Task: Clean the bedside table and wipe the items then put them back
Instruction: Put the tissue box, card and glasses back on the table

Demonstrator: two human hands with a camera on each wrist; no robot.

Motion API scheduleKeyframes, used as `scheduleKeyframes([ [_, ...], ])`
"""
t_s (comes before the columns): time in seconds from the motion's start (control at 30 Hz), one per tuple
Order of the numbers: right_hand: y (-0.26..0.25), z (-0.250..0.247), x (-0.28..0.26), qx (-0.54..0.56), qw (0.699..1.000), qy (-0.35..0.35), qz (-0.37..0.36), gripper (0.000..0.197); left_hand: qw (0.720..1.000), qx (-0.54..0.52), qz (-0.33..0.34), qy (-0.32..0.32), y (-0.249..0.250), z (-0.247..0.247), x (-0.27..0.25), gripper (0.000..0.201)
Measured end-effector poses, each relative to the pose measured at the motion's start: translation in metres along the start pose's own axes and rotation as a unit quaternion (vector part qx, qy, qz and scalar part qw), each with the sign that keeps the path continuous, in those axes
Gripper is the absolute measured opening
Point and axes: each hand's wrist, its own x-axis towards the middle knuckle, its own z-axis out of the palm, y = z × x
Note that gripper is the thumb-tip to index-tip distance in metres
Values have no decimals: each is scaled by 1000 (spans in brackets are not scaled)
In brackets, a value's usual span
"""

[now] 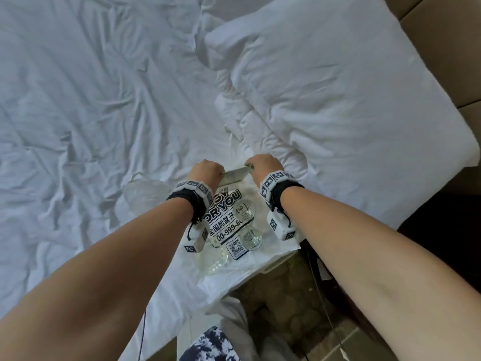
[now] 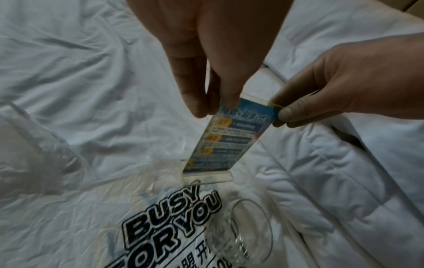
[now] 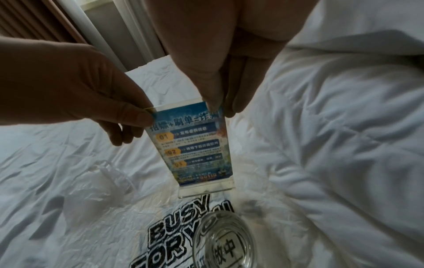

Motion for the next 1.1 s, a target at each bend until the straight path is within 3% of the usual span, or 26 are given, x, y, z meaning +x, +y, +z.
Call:
scheduleKeyframes([
  [0.33, 10, -96, -88, 4, 997, 81, -7, 27, 995, 38, 74, 52, 65, -95, -54, 15],
  [0.63, 54, -169, -224, 31, 983, 182, 5, 20, 981, 72, 149, 103, 182, -155, -144, 22],
  [0.83, 114, -191, -329, 46, 968, 243, 49, 15, 957, 116, 225, 139, 282, -145, -202, 24],
  [1.1, 195, -165, -463, 60, 944, 301, 121, 12, 916, 187, 316, 164, 401, -83, -264, 29],
])
